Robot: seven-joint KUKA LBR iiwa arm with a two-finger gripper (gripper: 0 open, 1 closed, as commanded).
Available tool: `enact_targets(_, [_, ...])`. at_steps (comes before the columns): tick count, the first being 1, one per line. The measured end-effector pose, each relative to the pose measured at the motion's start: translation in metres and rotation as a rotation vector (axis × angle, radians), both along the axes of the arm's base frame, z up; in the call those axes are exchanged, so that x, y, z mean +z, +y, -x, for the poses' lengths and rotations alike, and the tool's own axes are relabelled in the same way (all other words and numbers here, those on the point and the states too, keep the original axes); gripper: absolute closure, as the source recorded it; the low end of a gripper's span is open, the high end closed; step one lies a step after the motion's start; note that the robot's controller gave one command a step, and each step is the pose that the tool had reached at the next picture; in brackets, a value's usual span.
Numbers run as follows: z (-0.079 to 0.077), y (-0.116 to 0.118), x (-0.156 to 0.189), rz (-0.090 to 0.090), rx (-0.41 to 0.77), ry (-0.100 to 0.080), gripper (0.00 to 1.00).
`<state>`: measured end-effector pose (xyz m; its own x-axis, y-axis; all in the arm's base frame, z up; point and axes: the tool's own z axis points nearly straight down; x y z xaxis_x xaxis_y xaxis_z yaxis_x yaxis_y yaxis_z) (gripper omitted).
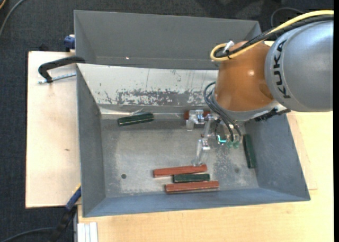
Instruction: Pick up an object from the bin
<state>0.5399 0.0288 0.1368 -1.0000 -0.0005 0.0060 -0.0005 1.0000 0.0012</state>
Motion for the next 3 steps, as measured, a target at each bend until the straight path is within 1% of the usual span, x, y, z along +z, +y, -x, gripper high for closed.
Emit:
enact_targets(1, [0.037, -0.014, -0.060, 0.001, -0.075, 0.000, 0.00])
enact_targets(2, [0.034, -0.014, -0.057, 0.000, -0.074, -0.007, 1.00])
enact_targets(3, [0.028, -0.050, 0.082, 0.001, -0.106, -0.020, 1.00])
